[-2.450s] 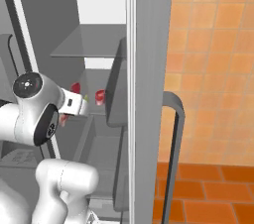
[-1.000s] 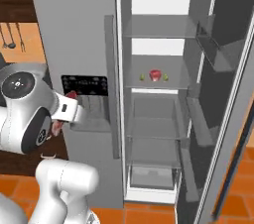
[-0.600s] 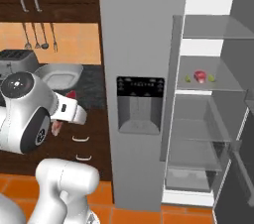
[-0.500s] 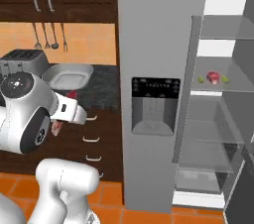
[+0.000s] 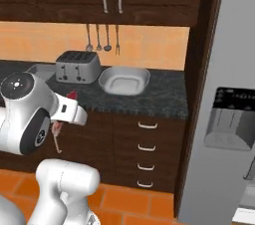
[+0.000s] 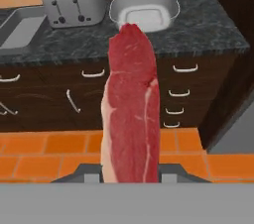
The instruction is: Place one lemon wedge and one steak in each tupperware on the nearby counter, to pack two identical lunches.
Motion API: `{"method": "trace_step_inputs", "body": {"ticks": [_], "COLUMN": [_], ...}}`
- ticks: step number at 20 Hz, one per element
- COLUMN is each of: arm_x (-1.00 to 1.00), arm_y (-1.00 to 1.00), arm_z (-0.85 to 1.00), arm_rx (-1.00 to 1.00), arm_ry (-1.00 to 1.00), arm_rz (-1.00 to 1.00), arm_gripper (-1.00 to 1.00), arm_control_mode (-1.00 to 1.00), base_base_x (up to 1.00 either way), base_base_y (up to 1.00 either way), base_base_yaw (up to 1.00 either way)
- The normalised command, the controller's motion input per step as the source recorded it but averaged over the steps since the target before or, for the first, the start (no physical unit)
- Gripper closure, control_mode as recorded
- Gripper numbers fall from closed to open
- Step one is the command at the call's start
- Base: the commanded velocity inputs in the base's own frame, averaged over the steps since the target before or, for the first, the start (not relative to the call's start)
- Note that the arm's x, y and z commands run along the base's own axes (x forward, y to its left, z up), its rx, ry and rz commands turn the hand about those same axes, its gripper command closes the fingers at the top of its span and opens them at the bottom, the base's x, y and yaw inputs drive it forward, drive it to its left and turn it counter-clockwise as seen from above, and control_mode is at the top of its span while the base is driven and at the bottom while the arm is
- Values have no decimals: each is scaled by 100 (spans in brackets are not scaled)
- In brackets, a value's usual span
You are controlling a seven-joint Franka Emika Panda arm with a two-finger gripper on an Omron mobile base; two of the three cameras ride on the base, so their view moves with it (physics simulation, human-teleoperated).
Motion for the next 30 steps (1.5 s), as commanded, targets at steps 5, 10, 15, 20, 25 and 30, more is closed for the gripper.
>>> {"method": "trace_step_inputs", "body": {"ticks": [5, 10, 15, 20, 25, 30], "arm_x": [0, 0, 0, 0, 0, 0], "arm_y": [0, 0, 0, 0, 0, 0], "arm_z": [0, 0, 0, 0, 0, 0], "arm_rx": [0, 0, 0, 0, 0, 0], "arm_ry": [0, 0, 0, 0, 0, 0], "arm_rz": [0, 0, 0, 0, 0, 0], "arm_gripper": [100, 100, 100, 100, 100, 100], "arm_control_mode": [100, 100, 100, 100, 100, 100], "base_base_x": [76, 82, 49, 32, 35, 62], "base_base_y": [100, 100, 98, 54, 2, 25], "base_base_yaw": [4, 0, 0, -6, -4, -1]}}
